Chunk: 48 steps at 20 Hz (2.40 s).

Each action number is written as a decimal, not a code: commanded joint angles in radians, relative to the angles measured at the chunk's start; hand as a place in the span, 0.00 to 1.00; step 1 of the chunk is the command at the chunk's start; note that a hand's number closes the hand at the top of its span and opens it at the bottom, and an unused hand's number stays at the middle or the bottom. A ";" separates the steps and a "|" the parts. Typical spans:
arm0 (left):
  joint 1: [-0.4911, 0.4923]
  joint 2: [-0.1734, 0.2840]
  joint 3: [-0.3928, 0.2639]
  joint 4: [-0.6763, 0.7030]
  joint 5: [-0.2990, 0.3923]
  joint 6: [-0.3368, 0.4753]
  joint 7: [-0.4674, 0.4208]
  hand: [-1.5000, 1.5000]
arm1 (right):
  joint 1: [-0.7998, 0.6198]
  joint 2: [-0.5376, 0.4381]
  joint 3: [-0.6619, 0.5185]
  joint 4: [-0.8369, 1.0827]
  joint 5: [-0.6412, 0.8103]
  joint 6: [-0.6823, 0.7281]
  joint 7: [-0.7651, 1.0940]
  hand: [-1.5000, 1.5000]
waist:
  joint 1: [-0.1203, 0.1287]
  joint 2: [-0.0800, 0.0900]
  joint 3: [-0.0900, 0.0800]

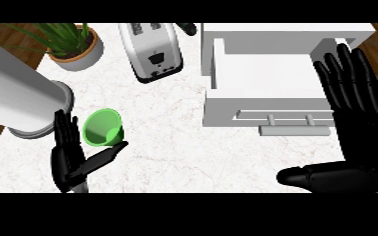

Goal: Pick up the cup, place it into the drawer and close the drawer

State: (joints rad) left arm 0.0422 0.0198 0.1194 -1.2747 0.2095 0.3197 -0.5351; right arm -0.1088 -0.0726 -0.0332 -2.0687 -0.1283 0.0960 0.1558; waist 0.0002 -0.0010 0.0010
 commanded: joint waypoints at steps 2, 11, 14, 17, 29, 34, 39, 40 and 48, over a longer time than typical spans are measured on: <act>0.036 -0.009 0.007 0.016 0.009 -0.017 -0.037 0.00 | 0.030 -0.023 -0.027 -0.034 -0.035 0.028 0.027 0.00 | 0.000 0.000 -0.001; -0.071 0.055 0.116 0.285 0.073 -0.114 -0.165 0.00 | 0.099 -0.005 0.001 -0.061 -0.034 0.050 -0.007 0.00 | -0.003 0.001 -0.001; -0.085 0.057 0.112 0.322 0.067 -0.117 -0.181 0.00 | 0.042 -0.001 0.014 -0.084 -0.012 0.016 0.056 0.00 | -0.002 0.001 -0.001; -0.216 0.056 0.133 0.494 0.070 -0.125 -0.251 0.00 | -0.002 -0.010 -0.010 -0.035 -0.020 0.011 0.057 0.00 | -0.003 0.002 -0.002; -0.199 0.045 0.119 0.470 0.125 -0.187 -0.266 0.00 | -0.029 0.005 0.016 -0.051 0.002 -0.007 0.068 0.00 | 0.000 0.001 -0.001; -0.251 0.043 0.156 0.699 0.144 -0.291 -0.417 0.00 | -0.054 0.007 0.022 -0.017 0.007 -0.011 0.076 0.00 | -0.002 0.002 -0.002; -0.343 0.086 0.176 0.792 0.174 -0.422 -0.422 0.00 | 0.061 0.006 0.014 -0.018 -0.010 0.047 -0.024 0.00 | -0.009 0.004 -0.002; -0.324 0.078 0.173 0.797 0.175 -0.429 -0.443 0.00 | -0.005 0.018 0.026 0.028 0.016 0.016 -0.003 0.00 | -0.004 0.003 -0.002; -0.409 0.118 0.181 0.898 0.174 -0.547 -0.523 1.00 | -0.025 0.011 0.013 0.010 0.029 -0.004 0.023 0.00 | -0.008 0.004 -0.002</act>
State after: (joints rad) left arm -0.3201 0.1081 0.2891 -0.4533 0.3844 -0.1521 -0.9885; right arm -0.0953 -0.0720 -0.0355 -2.0742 -0.1350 0.1219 0.1641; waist -0.0063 0.0017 -0.0007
